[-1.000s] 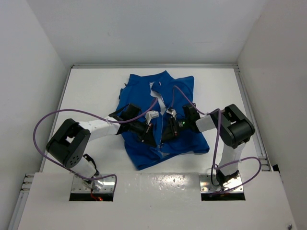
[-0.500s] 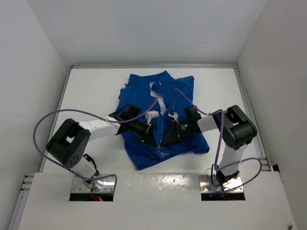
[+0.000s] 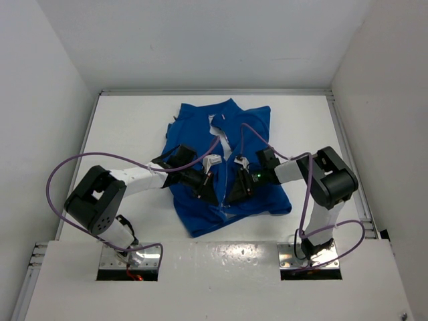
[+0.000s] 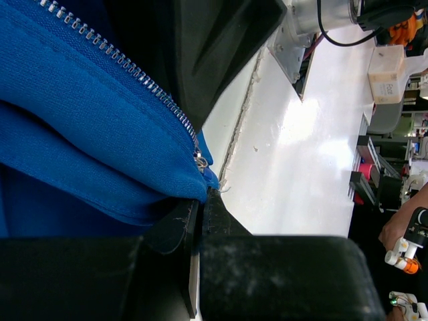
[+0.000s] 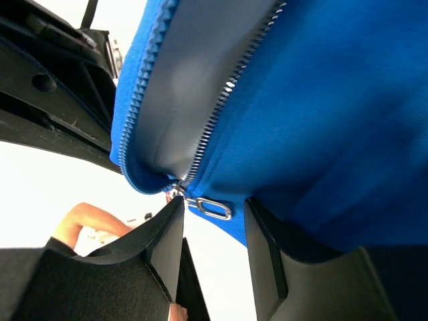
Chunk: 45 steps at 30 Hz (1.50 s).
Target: Zip up the jacket
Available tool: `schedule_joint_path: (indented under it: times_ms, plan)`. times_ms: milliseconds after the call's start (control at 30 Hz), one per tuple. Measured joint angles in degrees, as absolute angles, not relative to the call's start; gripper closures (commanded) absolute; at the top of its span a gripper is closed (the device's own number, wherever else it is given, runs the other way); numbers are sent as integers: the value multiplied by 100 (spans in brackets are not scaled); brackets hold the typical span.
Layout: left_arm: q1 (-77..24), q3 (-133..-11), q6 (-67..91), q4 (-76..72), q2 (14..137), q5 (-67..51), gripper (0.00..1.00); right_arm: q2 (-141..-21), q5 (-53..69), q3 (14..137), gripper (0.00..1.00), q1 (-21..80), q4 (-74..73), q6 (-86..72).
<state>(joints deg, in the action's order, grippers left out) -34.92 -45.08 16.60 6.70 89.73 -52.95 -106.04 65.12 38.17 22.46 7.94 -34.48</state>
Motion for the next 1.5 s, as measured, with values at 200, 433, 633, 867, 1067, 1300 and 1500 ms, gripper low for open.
schedule_joint_path:
  times_ms: [200, 433, 633, 867, 1067, 1300, 1500]
  plan:
    - [-3492, -4508, 1660, 672, 8973, -5297, 100, -10617, 6681, 3649, 67, 2388, 1260, -3782]
    - [-3492, -4508, 1660, 672, 8973, -5295, 100, -10680, 6930, 3470, 72, 2412, 1938, -4329]
    - [-3492, -4508, 1660, 672, 8973, -5297, 100, -10680, 7065, 3323, 62, 2410, 2228, -4547]
    - [-3492, -4508, 1660, 661, 8973, -5295, 100, -10678, 6934, 3260, 56, 2410, 1767, -4180]
    - [-3489, -4508, 1671, 635, 8973, -5295, 100, -10680, 6766, 3260, 55, 2410, 1614, -4093]
    - [-3492, -4491, 1708, 569, 8978, -5297, 100, -10862, 6757, 3020, 55, 2414, 3089, -5135]
    - [-3492, -4471, 1774, 504, 9024, -5317, 100, -11579, 6814, 2825, 55, 2495, 5529, -7002]
